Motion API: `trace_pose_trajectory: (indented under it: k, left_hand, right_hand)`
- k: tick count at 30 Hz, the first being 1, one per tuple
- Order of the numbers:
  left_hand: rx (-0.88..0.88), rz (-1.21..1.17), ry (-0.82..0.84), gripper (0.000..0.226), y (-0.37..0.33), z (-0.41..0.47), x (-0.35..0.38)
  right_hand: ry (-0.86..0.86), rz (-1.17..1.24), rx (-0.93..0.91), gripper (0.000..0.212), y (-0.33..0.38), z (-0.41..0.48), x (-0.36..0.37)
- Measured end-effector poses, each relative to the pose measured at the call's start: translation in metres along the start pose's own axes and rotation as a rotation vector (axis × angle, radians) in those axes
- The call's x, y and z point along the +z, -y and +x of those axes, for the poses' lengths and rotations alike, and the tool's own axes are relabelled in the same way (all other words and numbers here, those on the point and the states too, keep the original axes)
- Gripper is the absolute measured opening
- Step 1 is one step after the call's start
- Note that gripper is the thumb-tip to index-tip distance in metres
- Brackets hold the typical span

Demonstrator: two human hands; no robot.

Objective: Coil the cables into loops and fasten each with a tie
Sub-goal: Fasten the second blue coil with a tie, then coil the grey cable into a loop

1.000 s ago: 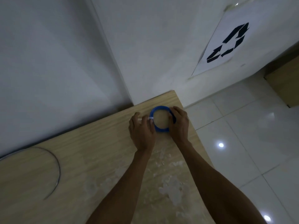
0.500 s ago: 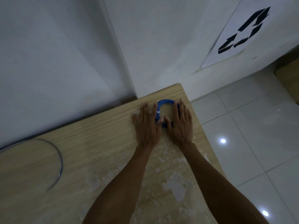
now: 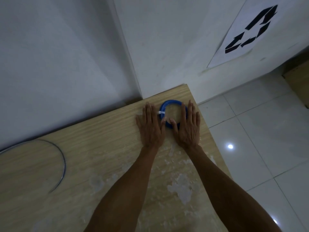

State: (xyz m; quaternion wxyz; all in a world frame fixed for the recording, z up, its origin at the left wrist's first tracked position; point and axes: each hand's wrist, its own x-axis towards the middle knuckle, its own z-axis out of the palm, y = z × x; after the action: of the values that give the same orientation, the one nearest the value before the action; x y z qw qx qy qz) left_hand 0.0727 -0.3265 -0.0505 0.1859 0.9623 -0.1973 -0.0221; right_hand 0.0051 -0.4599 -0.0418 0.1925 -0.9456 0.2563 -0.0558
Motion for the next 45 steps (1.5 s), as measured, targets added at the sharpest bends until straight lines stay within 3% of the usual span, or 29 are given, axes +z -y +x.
trace_pose_trajectory:
  k: [7,11,14,18,22,25,30,34,36,38,39,41,43,45]
  left_hand:
    - [0.019,0.081,0.090,0.067,0.039,-0.037,-0.016]
    - [0.026,0.188,0.118,0.063,0.100,-0.084,-0.047]
    - [-0.109,0.271,0.028,0.063,0.170,-0.132,-0.085]
    - [-0.448,0.265,-0.055,0.060,0.266,-0.197,-0.135]
    - [-0.457,0.005,-0.006,0.021,0.306,-0.231,-0.181]
    - [-0.443,-0.121,0.055,0.016,0.306,-0.238,-0.216]
    - [-0.121,-0.281,0.050,0.009,0.285,-0.254,-0.293]
    - [0.100,-0.423,-0.086,0.016,0.284,-0.259,-0.357]
    - [0.112,-0.556,-0.227,0.026,0.287,-0.258,-0.382]
    - [0.006,-0.710,-0.400,0.059,0.286,-0.262,-0.397]
    - [-0.059,-0.781,-0.434,0.077,0.286,-0.265,-0.400]
    - [-0.124,-0.828,-0.324,0.091,0.285,-0.270,-0.396]
    - [-0.029,-0.716,-0.136,0.074,0.283,-0.271,-0.389]
    - [0.073,-0.681,-0.076,0.039,0.278,-0.272,-0.387]
  right_hand:
    - [0.058,-0.060,0.177,0.102,0.007,-0.058,0.002]
    - [0.113,-0.126,0.211,0.092,0.034,-0.102,0.011]
    - [0.153,-0.162,0.196,0.083,0.065,-0.134,0.025]
    - [0.221,-0.173,0.163,0.080,0.118,-0.182,0.043]
    - [0.337,-0.136,0.176,0.076,0.180,-0.228,0.050]
    - [0.363,0.045,0.010,0.074,0.237,-0.252,0.036]
    - [0.236,0.235,-0.311,0.075,0.329,-0.270,-0.004]
    - [0.108,0.337,-0.524,0.032,0.374,-0.261,-0.031]
    - [0.064,0.429,-0.497,0.011,0.390,-0.259,-0.052]
    - [0.060,0.606,-0.355,0.010,0.408,-0.261,-0.075]
    - [0.070,0.723,-0.271,0.013,0.417,-0.261,-0.086]
    - [0.087,0.939,-0.164,0.018,0.432,-0.260,-0.107]
    - [0.123,1.107,-0.098,0.025,0.443,-0.260,-0.128]
    - [0.121,1.207,-0.042,0.030,0.449,-0.259,-0.145]
